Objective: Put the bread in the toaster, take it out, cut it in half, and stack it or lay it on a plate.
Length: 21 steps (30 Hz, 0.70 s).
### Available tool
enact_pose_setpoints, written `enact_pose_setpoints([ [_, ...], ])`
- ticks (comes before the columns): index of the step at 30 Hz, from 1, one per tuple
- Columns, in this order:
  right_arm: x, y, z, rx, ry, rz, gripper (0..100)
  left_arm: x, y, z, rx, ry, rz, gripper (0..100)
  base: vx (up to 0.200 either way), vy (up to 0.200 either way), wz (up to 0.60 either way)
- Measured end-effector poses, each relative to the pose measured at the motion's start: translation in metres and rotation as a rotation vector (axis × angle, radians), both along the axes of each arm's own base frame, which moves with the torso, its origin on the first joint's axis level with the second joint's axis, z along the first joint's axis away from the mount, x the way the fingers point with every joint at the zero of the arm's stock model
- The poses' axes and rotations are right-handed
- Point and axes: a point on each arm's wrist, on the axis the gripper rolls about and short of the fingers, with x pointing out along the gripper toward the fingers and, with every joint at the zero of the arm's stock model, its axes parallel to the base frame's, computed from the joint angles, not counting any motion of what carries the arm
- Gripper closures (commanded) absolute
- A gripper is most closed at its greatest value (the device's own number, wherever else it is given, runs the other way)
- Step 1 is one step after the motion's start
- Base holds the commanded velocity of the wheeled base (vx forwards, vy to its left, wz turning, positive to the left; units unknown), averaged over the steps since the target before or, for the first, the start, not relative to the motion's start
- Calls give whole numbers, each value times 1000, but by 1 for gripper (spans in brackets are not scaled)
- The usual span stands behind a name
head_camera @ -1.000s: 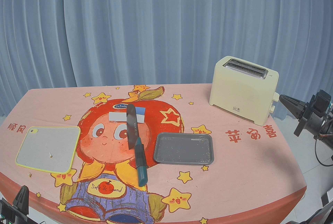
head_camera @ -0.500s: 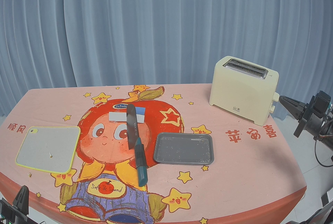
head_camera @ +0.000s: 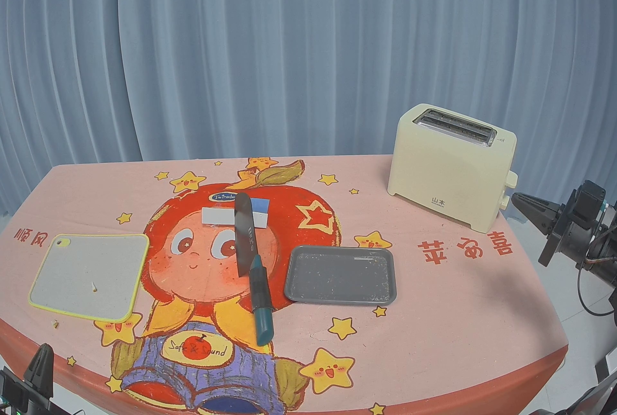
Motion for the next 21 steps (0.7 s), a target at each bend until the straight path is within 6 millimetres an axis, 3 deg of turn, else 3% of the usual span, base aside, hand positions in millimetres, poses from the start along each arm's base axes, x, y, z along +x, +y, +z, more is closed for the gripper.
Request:
enact_pose_setpoints([
  [11, 11, -5, -15, -3, 73, -25, 100, 0, 0, 0, 0, 0, -1, 100, 0, 0, 0],
  [21, 29, -29, -23, 1, 112, -133, 100, 0, 0, 0, 0, 0, 0, 100, 0, 0, 0],
])
